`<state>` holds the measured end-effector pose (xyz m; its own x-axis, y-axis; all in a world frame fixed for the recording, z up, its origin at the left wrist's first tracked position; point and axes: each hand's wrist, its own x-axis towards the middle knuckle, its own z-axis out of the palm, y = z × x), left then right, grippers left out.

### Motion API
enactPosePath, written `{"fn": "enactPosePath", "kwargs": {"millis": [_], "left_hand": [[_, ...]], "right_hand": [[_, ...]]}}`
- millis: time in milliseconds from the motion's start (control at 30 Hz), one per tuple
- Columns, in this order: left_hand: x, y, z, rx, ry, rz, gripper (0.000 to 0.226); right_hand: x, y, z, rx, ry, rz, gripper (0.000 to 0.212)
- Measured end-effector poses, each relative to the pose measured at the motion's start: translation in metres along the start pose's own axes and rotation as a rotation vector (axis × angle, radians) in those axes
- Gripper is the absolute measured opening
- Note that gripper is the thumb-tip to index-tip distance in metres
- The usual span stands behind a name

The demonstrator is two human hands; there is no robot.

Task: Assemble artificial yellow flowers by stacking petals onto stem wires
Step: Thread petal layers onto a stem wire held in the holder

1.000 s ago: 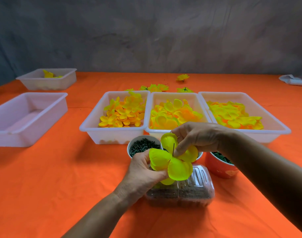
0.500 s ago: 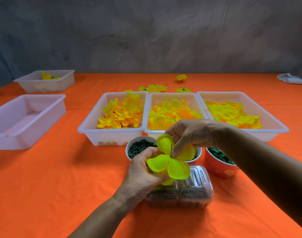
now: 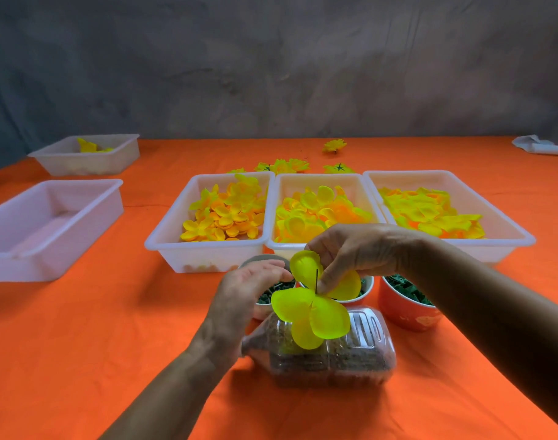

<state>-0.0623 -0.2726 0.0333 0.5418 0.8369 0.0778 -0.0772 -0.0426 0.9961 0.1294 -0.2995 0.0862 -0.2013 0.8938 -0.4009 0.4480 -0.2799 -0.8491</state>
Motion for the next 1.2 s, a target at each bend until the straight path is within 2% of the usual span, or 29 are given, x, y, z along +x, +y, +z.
{"fn": "enactPosePath", "kwargs": {"millis": [100,567,733,900,1067,1200], "left_hand": [[0.002,-0.002,0.006,0.111,0.009,-0.011,0.003],[0.006,-0.001,0.008,0.118,-0.082,-0.214,0.015],[0.005,-0.001,0.01,0.13,-0.024,-0.25,0.011],[0.004,-0.003,0.009,0.137,-0.063,-0.267,0.026],[0.002,-0.002,0.011,0.133,-0.043,-0.282,0.057],[0.002,-0.004,0.011,0.133,0.007,-0.281,0.049]], "right_hand": [[-0.002,0.001,0.001,0.027,0.012,0.007,0.025],[-0.013,0.013,0.014,0.294,0.231,0.056,0.031],[-0.029,0.014,0.019,0.287,0.278,0.057,0.029],[-0.047,0.014,0.029,0.284,0.265,0.022,0.04],[-0.046,0.012,0.037,0.222,0.34,0.008,0.03],[-0.041,0.012,0.043,0.251,0.386,-0.007,0.023]]}}
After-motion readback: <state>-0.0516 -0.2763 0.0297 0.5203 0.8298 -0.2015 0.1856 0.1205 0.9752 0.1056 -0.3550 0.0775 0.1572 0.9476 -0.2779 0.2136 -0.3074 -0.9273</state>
